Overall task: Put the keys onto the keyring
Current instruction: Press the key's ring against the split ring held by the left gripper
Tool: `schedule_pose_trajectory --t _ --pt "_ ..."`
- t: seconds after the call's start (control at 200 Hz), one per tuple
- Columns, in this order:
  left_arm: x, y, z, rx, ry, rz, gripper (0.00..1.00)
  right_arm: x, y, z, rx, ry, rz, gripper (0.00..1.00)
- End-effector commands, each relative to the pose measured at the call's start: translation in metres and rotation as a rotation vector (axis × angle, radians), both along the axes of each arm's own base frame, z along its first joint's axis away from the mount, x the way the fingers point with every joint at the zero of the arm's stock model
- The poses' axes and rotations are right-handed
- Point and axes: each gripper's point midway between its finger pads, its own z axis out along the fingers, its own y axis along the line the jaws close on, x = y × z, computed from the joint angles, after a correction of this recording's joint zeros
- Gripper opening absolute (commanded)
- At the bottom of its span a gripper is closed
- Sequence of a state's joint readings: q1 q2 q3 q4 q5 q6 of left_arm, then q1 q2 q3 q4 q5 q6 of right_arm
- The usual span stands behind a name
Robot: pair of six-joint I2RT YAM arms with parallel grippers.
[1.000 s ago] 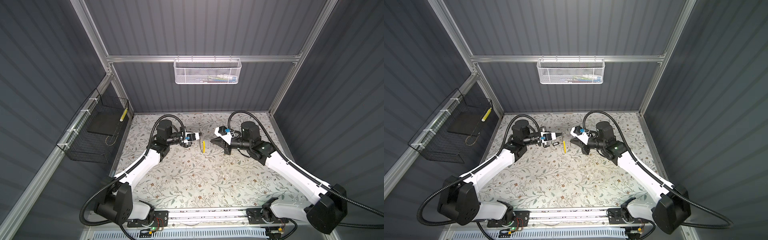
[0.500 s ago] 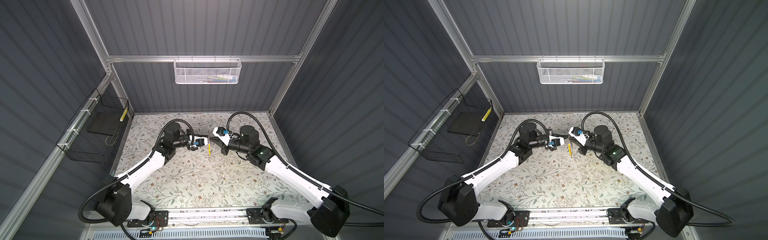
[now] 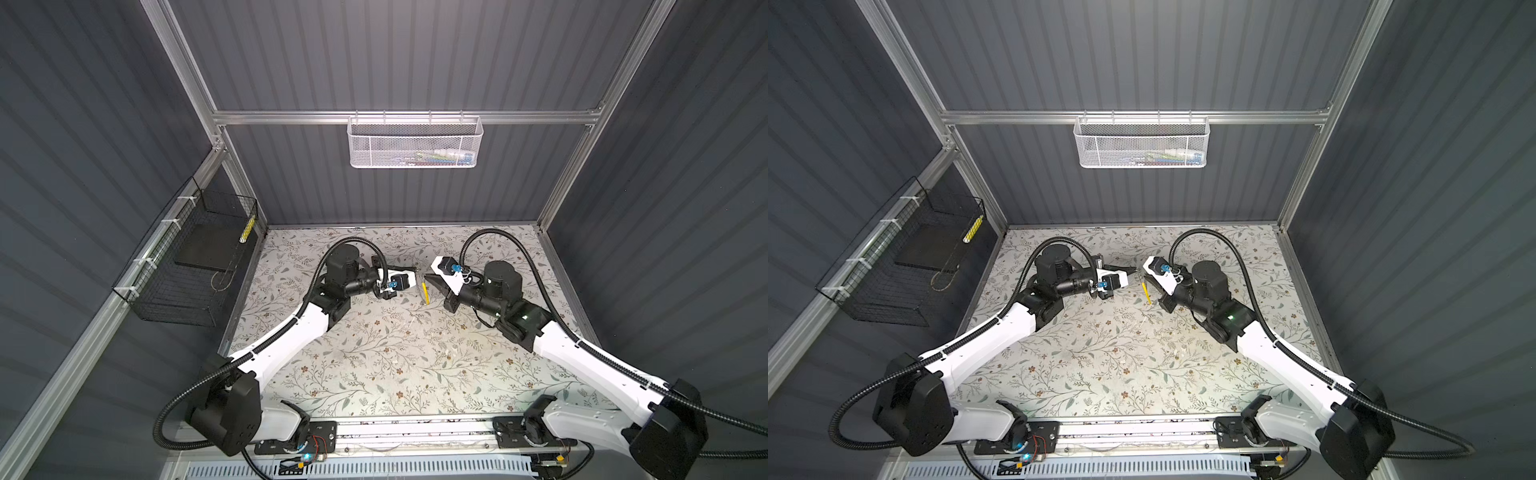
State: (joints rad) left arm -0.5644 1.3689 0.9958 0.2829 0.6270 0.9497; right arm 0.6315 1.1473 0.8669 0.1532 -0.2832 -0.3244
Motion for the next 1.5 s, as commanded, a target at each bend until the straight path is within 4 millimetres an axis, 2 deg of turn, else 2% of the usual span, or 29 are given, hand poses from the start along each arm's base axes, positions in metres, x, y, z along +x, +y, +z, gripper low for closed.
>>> schedule_pose_trajectory --t 0.0,0.15,0.395,0.935,1.491 --pt "-0.007 -0.002 0.016 -0.036 -0.013 -0.016 0.0 0.001 -0.001 0.017 0.054 -0.05 -0.02 0.0" --pt "-0.006 -0.005 0.016 -0.039 0.002 -0.008 0.0 -0.002 0.001 0.023 0.073 -0.068 -0.004 0.0" --pt "-0.002 -0.006 0.016 -0.039 0.022 0.007 0.0 -0.005 0.003 0.02 0.073 -0.072 0.018 0.0" --pt "0.001 -0.011 0.008 0.009 0.025 0.031 0.0 -0.001 0.004 0.022 0.108 -0.067 -0.002 0.0" --pt "-0.011 -0.012 -0.003 0.078 -0.046 -0.037 0.0 0.008 -0.006 0.017 0.122 -0.031 -0.084 0.0"
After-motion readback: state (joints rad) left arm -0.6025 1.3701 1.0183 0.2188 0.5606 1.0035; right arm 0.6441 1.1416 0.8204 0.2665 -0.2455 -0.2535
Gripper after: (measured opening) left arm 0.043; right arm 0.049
